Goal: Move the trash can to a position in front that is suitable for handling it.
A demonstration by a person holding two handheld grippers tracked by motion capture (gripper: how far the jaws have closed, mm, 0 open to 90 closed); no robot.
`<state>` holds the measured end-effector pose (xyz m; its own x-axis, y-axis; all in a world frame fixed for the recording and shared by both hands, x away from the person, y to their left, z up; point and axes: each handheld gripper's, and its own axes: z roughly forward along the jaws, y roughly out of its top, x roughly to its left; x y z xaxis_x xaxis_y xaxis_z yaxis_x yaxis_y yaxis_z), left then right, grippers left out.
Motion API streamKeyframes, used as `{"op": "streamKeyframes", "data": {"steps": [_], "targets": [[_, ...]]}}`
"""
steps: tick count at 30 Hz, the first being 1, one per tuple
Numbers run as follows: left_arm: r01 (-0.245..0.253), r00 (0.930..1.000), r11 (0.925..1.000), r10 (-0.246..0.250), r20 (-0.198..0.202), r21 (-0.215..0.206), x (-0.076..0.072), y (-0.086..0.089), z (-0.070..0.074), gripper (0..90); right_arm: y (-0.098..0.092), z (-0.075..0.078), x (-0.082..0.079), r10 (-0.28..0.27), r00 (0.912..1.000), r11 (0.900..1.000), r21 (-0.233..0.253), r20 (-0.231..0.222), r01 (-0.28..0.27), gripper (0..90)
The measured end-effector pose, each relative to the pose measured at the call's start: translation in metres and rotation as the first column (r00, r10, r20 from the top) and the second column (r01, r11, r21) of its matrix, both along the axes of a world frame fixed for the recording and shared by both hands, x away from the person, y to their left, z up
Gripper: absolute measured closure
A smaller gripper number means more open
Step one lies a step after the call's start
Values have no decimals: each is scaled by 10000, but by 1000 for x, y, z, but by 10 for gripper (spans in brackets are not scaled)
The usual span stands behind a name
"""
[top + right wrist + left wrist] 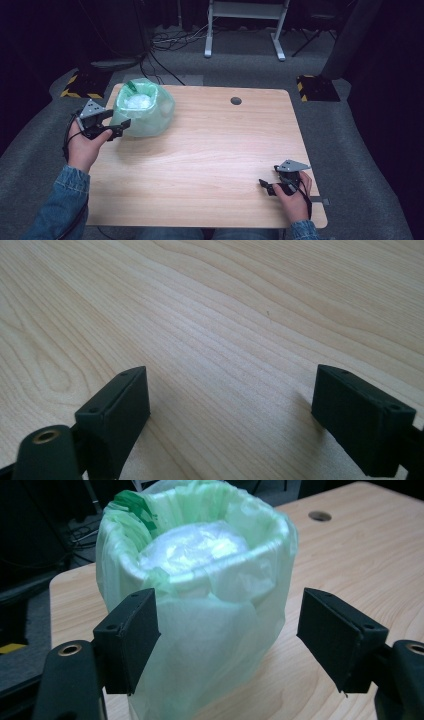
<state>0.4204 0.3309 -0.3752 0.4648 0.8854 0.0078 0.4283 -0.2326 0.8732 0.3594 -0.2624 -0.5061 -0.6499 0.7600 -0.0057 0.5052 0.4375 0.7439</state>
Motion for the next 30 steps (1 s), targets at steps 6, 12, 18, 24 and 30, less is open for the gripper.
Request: {"op": "streamKeyframes", "data": {"steps": [6, 12, 18, 24, 30], "targets": [[-216, 9997, 9997, 218, 103, -147, 16, 3, 5, 237, 0, 0, 0, 1, 10000, 10000, -1, -1, -1, 153], [-278, 9995, 9996, 276, 182, 101, 34, -1, 5, 237, 0, 0, 0, 1, 10000, 10000, 0, 2, -1, 153], [-463, 9988, 9989, 461, 189, 112, 48, -4, -1, 226, 0, 0, 0, 14, 10000, 10000, -13, 27, -14, 154], [-435, 9985, 9989, 440, 320, -164, 56, -7, -1, 234, 0, 0, 0, 16, 10000, 10000, -16, 33, -16, 155], [-540, 9978, 9980, 552, 363, -316, 62, -9, 3, 241, 0, 0, 0, 39, 10000, 10000, -22, 39, -38, 158]]}}
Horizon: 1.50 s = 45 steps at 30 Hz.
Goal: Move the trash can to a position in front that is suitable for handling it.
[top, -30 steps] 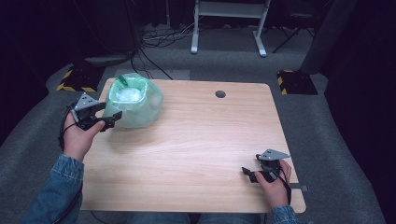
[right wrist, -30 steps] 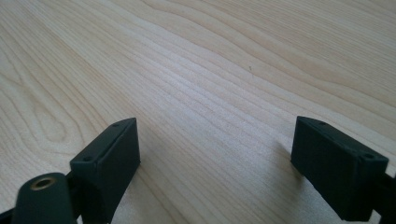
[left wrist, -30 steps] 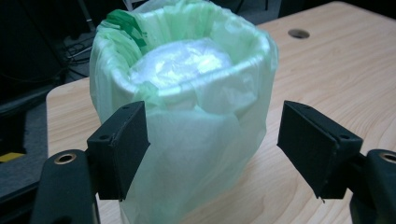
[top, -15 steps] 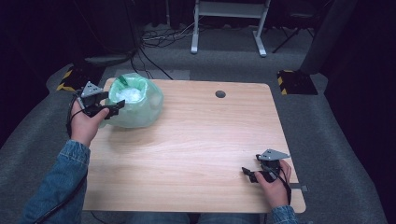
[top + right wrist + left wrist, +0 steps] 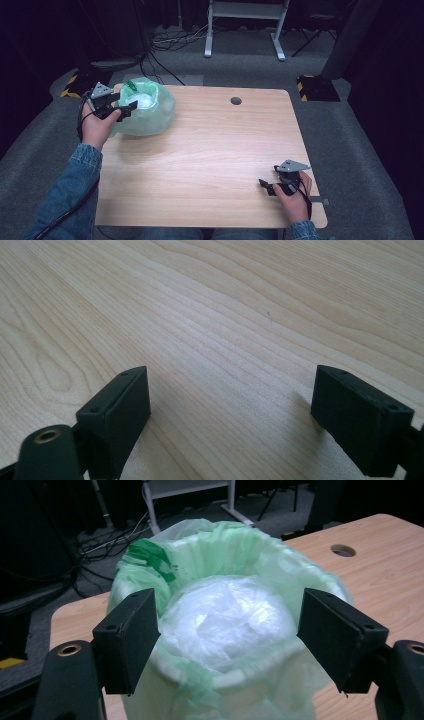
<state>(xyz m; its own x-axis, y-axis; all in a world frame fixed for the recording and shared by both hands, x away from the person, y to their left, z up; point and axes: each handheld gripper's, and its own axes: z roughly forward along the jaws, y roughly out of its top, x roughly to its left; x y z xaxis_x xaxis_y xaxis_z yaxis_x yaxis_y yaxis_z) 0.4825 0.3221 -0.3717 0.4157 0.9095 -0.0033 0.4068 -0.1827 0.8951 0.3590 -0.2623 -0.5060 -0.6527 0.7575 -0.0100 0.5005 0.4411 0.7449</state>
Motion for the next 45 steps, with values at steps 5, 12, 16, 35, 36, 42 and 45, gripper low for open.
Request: {"op": "streamKeyframes", "data": {"steps": [5, 12, 16, 35, 36, 42, 45], "targets": [[-386, 9990, 9992, 385, -224, -63, 11, 6, -8, 254, 0, 0, 0, 39, 10000, 10000, -3, 23, -39, 165], [-540, 9974, 9985, 543, -467, 75, 21, 6, -13, 260, 0, 0, 0, 52, 10000, 10000, 18, 11, -52, 168], [-622, 9964, 9981, 619, -585, -23, 24, 6, -17, 262, 0, 0, 0, 55, 10000, 10000, 13, 23, -55, 168], [861, 9937, 9962, -867, -703, -115, -5, -34, -14, 262, 0, 0, 0, 54, 10000, 10000, 18, 17, -54, 168], [936, 9933, 9955, -943, -665, -133, -8, -36, -14, 262, 0, 0, 0, 53, 10000, 10000, 19, 10, -53, 168], [1449, 9874, 9894, -1451, -624, -87, -23, -51, -13, 264, 0, 0, 0, 52, 10000, 10000, 22, 3, -52, 168], [1757, 9823, 9844, -1756, -650, -35, -31, -61, -12, 264, 0, 0, 0, 53, 10000, 10000, 20, 6, -53, 168]]}}
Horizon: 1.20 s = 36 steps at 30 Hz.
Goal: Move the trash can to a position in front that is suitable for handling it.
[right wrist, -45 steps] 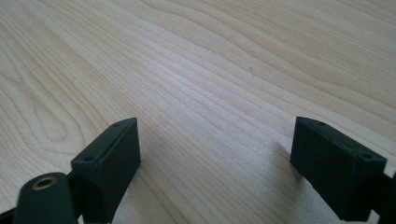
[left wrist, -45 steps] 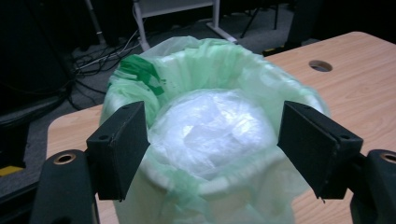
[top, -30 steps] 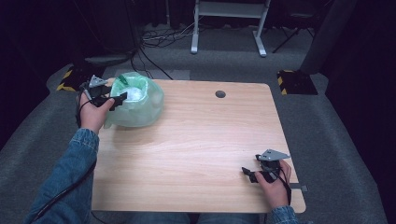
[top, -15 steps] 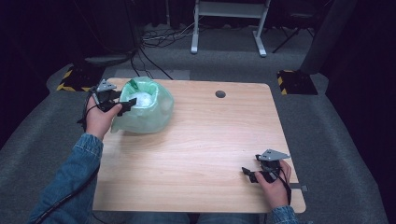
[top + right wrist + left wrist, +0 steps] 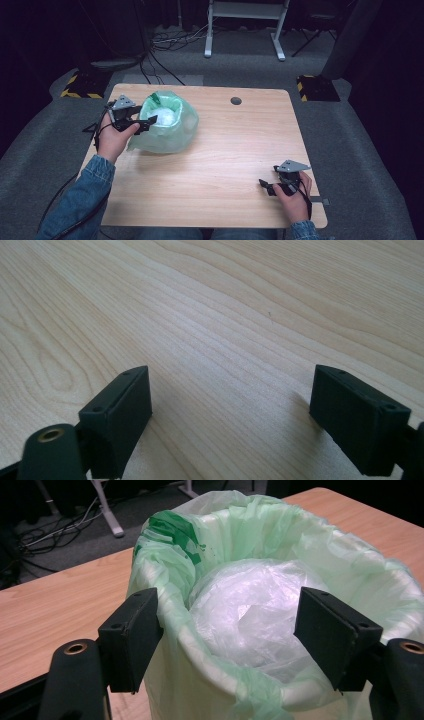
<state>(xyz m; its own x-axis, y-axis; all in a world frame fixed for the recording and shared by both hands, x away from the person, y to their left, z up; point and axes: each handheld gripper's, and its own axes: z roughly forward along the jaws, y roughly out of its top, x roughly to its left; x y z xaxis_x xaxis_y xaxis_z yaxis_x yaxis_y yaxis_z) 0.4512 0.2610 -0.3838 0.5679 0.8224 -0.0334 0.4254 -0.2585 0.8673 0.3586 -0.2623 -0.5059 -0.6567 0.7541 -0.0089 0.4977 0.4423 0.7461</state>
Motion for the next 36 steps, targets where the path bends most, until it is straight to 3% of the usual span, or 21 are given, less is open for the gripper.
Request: {"op": "streamKeyframes", "data": {"steps": [4, 9, 16, 22, 24, 25, 26, 27, 28, 29, 30, 31, 32, 34, 35, 36], "targets": [[379, 9993, 9992, -379, 34, 81, -9, -11, 0, 264, 0, 0, 0, 2, 10000, 10000, 0, 4, -2, 168], [851, 9952, 9956, -868, 448, 395, -27, -27, 3, 270, 0, 0, 0, -1, 10000, 10000, 2, -1, 1, 168], [1691, 9850, 9850, -1701, 288, 344, -47, -45, 5, 270, 0, 0, 0, 1, 10000, 10000, -2, 9, -1, 168], [2410, 9691, 9699, -2424, 458, 354, -69, -60, 6, 276, 0, 0, 0, 0, 10000, 10000, -2, 11, 0, 168], [2760, 9601, 9611, -2763, 429, 120, -78, -64, 8, 269, 0, 0, 0, 0, 10000, 10000, -8, 23, 0, 168], [2760, 9601, 9611, -2763, 429, 120, -78, -64, 8, 267, 0, 0, 0, 0, 10000, 10000, -8, 17, 0, 168], [2999, 9530, 9539, -2992, 474, -90, -79, -63, 11, 262, 0, 0, 0, 0, 10000, 10000, -4, 8, 0, 168], [3008, 9524, 9537, -3000, 550, -71, -79, -61, 13, 257, 0, 0, 0, -2, 10000, 10000, 0, 0, 2, 168], [3008, 9524, 9537, -3000, 550, -71, -79, -61, 13, 257, 0, 0, 0, -2, 10000, 10000, 0, 0, 2, 168], [2706, 9593, 9626, -2704, 813, 83, -77, -55, 17, 256, 0, 0, 0, 0, 10000, 10000, -1, 0, 0, 168], [2706, 9593, 9626, -2704, 813, 83, -77, -55, 17, 255, 0, 0, 0, 0, 10000, 10000, -1, 0, 0, 168], [2511, 9637, 9680, -2503, 929, 32, -75, -50, 19, 254, 0, 0, 0, -1, 10000, 10000, -8, 18, 1, 168], [2064, 9730, 9781, -2024, 1112, -253, -71, -38, 21, 253, 0, 0, 0, -2, 10000, 10000, -13, 26, 2, 168], [1327, 9842, 9909, -1288, 1215, -243, -64, -25, 19, 255, 0, 0, 0, 0, 10000, 10000, -9, 17, 0, 168], [996, 9882, 9949, -970, 1183, -165, -59, -19, 16, 256, 0, 0, 0, -1, 10000, 10000, -4, 8, 1, 168], [996, 9882, 9949, -970, 1183, -165, -59, -19, 16, 255, 0, 0, 0, -1, 10000, 10000, -4, 8, 1, 168]]}}
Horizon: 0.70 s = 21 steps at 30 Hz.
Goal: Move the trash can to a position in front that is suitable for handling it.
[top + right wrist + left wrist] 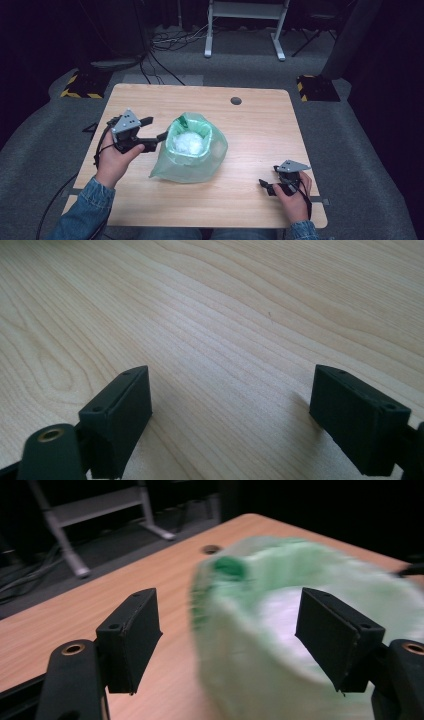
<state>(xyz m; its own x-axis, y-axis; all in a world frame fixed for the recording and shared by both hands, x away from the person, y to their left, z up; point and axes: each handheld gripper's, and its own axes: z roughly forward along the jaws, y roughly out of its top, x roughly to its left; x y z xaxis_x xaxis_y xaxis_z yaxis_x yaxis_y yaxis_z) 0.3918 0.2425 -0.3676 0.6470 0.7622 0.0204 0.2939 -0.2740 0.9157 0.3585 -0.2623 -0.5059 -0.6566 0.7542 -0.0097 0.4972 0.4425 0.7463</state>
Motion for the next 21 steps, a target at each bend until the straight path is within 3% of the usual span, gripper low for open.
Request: {"op": "streamKeyframes", "data": {"steps": [2, 4, 5, 6, 8, 13, 14, 18, 21], "targets": [[-508, 9986, 9984, 511, -131, 237, 9, 9, -10, 253, 0, 0, 0, -2, 10000, 10000, 0, -10, 2, 168], [-595, 9971, 9950, 631, -431, 800, 16, 10, -24, 245, 0, 0, 0, -2, 10000, 10000, -24, 30, 2, 168], [-405, 9961, 9954, 470, -740, 871, 19, 7, -39, 249, 0, 0, -1, -18, 10000, 10000, -58, 62, 18, 168], [-405, 9961, 9954, 470, -740, 871, 19, 7, -39, 251, 1, 0, -1, -32, 9999, 10000, -69, 101, 33, 168], [144, 9948, 9962, -56, -1021, 861, 20, -5, -58, 257, 1, 0, -2, -57, 9998, 9999, -114, 177, 59, 167], [588, 9936, 9945, -499, -1016, 865, 14, -19, -70, 290, 1, 0, -2, -83, 9998, 9999, -106, 169, 85, 168], [950, 9898, 9921, -854, -1139, 820, 11, -25, -74, 291, 1, 0, -2, -79, 9998, 9999, -95, 156, 81, 168], [1245, 9861, 9890, -1144, -1206, 794, 5, -36, -80, 288, 1, 0, -2, -77, 9999, 9999, -91, 149, 79, 168], [1347, 9833, 9896, -1271, -1302, 509, 2, -47, -85, 281, 1, 0, -2, -83, 9998, 9999, -98, 158, 85, 167]]}}
